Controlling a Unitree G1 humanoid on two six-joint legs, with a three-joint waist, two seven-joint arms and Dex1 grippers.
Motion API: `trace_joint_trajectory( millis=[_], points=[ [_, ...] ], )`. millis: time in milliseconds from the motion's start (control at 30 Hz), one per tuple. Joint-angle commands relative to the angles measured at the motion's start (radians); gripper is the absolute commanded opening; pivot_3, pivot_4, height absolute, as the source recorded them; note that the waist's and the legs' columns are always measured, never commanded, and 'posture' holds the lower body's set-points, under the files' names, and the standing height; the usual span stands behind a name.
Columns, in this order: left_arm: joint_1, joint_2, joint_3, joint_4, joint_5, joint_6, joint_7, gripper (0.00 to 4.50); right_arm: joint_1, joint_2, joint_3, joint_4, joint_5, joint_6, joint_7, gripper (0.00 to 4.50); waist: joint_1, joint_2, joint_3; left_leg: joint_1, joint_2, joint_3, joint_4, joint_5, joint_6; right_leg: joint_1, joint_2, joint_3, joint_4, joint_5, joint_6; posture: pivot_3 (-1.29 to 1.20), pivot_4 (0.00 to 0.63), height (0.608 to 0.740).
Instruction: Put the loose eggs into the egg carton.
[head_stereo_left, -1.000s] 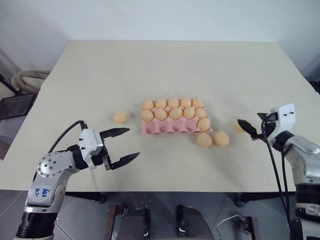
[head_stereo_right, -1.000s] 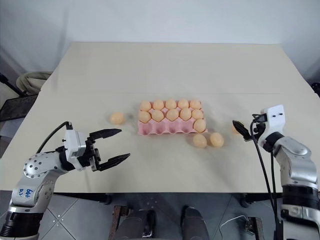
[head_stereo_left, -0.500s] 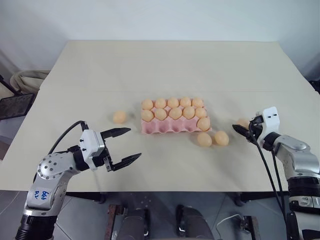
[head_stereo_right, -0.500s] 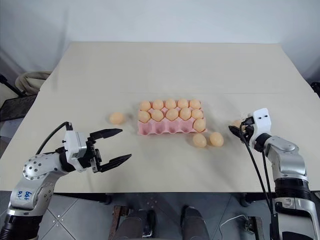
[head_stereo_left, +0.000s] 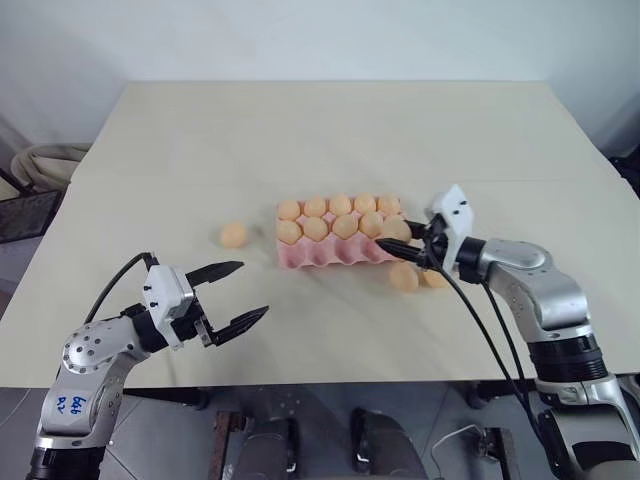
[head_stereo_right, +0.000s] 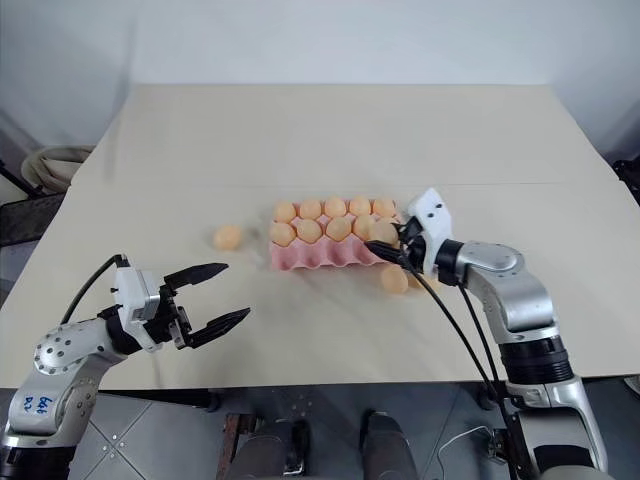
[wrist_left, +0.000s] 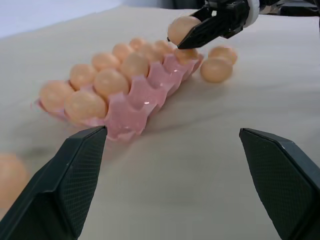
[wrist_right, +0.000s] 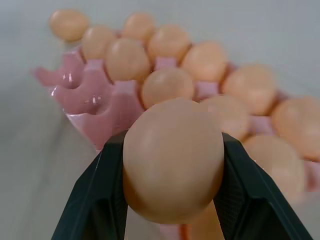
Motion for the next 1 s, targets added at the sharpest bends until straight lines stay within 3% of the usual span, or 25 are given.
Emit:
trace_joint_trajectory(
  millis=[33,100,133,333,500,700,1000],
  points=[
    [0.015,-0.005,0.026,-0.055,-0.024,0.001,0.018,4.50,-0.023,0.017,0.010,-0.004,-0.020,-0.003,-0.015,1.82,-0.002,0.000,0.000,0.000,0.000,0.000,0.000,0.000,0.000,0.000,0.000,0.000,-0.001,0.000,0.000,0.00,0.150,0.740],
    [0.020,-0.007,0.026,-0.062,-0.023,0.002,0.024,4.50,-0.025,0.033,0.012,0.004,-0.021,0.000,-0.019,1.82,-0.004,0.000,0.000,0.000,0.000,0.000,0.000,-0.001,-0.001,0.000,0.000,-0.001,-0.001,0.000,0.000,0.00,0.150,0.740],
    [0.022,-0.007,0.025,-0.064,-0.022,0.001,0.027,4.50,-0.026,0.041,0.012,0.004,-0.020,0.001,-0.020,2.51,-0.004,0.000,0.000,0.000,0.000,0.000,-0.001,-0.001,-0.001,-0.001,0.000,-0.001,-0.001,0.000,0.000,0.00,0.150,0.740],
    [0.014,-0.010,0.011,-0.061,-0.021,-0.001,0.027,4.50,-0.013,0.054,-0.006,-0.029,-0.008,-0.005,-0.022,4.46,-0.004,0.000,0.000,-0.001,0.000,0.001,-0.001,-0.001,-0.001,-0.002,0.000,-0.003,0.000,0.000,0.000,0.00,0.150,0.740],
    [-0.022,-0.018,-0.019,-0.039,-0.018,-0.001,0.006,4.50,0.087,-0.015,-0.112,-0.145,0.053,-0.034,0.027,4.49,0.010,0.000,0.000,-0.001,0.000,0.000,0.000,-0.001,-0.001,-0.001,0.000,-0.003,0.000,0.000,0.000,0.00,0.150,0.740],
    [-0.081,-0.022,-0.077,0.035,0.004,-0.016,-0.047,4.50,0.346,-0.107,-0.356,-0.225,0.072,-0.165,0.030,4.49,0.026,0.000,0.000,-0.001,0.000,0.001,-0.001,-0.002,0.000,0.000,0.000,-0.004,-0.003,0.000,0.000,0.00,0.150,0.740],
    [-0.220,-0.026,-0.126,0.211,0.018,-0.044,-0.138,4.50,0.803,-0.079,-0.641,-0.245,0.088,-0.464,0.121,4.49,0.025,0.000,0.000,0.002,0.001,0.003,0.001,-0.002,0.001,0.003,0.001,-0.005,-0.001,0.000,0.001,0.00,0.150,0.740]
  ],
)
